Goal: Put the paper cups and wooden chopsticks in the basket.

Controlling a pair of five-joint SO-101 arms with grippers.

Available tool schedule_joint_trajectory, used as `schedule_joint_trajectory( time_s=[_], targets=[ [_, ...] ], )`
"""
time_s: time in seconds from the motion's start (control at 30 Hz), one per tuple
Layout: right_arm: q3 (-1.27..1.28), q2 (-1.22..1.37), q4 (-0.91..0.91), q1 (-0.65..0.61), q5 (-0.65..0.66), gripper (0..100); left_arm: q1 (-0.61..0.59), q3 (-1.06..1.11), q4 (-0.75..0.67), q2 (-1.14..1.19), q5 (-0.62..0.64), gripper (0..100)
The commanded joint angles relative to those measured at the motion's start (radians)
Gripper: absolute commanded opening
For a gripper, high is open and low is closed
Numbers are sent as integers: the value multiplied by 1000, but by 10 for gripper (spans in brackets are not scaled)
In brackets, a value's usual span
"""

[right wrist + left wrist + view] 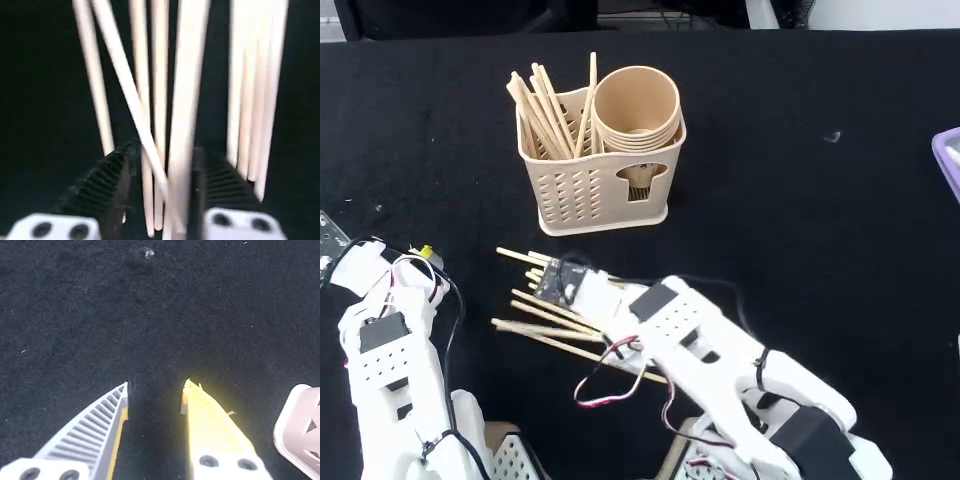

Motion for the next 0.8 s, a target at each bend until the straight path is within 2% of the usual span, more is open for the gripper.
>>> schedule_joint_trajectory(
  time_s=[0.0, 0.1, 0.2, 0.37, 0.5, 0.67, 0.77],
  targets=[
    [-48, -7, 54, -55, -20, 228, -7, -22, -18, -18, 8, 180],
    [-102, -8, 115, -107, -23, 216, -7, -22, -18, -18, 8, 180],
    [-111, -8, 118, -190, -87, 216, -7, -22, -18, -18, 8, 180],
    [-33, 1, -64, -298, -155, 216, -7, -22, -18, -18, 8, 180],
    [53, 1, -218, -272, -160, 215, -7, -22, -18, -18, 8, 180],
    [36, 1, -183, -183, -149, 215, -7, -22, -18, -18, 8, 180],
    [42, 1, -153, -144, -91, 215, -7, -22, -18, -18, 8, 180]
  ],
)
